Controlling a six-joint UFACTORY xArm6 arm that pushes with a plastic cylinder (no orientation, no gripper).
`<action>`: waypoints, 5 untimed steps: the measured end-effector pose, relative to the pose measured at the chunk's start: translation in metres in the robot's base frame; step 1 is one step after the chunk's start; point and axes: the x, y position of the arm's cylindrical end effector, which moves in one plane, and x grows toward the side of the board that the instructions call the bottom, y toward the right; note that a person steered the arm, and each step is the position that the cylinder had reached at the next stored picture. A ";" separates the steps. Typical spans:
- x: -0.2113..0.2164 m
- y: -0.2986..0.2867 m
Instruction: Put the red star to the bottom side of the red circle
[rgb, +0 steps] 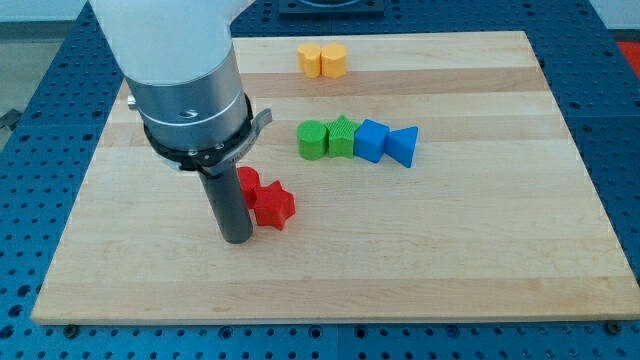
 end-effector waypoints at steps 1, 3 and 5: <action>0.019 0.044; -0.036 0.099; -0.045 0.082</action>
